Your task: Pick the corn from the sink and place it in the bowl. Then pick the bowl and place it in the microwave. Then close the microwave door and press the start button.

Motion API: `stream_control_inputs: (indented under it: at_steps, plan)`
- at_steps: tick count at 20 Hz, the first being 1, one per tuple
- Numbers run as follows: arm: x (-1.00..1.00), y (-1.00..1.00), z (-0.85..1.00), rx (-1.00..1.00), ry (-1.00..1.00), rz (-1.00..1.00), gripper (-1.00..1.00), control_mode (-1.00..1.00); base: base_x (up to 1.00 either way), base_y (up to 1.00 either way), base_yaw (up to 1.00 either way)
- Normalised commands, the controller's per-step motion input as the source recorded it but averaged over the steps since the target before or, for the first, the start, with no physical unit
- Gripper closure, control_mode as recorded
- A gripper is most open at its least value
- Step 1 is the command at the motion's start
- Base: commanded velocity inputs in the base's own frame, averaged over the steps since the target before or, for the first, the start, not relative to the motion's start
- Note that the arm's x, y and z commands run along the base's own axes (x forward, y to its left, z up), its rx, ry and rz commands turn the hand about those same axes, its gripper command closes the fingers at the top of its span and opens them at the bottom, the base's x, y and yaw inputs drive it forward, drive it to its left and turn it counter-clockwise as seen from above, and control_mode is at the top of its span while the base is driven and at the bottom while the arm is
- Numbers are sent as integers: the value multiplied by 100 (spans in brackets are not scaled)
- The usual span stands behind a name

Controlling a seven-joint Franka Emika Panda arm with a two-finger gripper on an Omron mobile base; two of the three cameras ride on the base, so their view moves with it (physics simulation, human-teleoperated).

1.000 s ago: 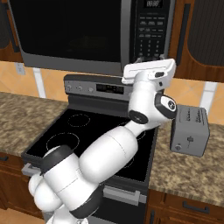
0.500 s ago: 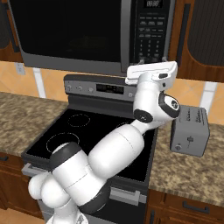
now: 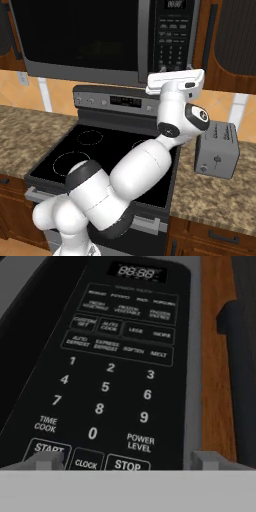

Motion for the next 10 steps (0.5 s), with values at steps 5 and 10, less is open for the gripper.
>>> stream_control_inputs:
  at_steps: [5,10]
  plan:
    - [31,-16,0,0,0,3,-100,-100,0,0,0]
    - [-85,-4,0,0,-6,0,-100,-100,0,0,0]
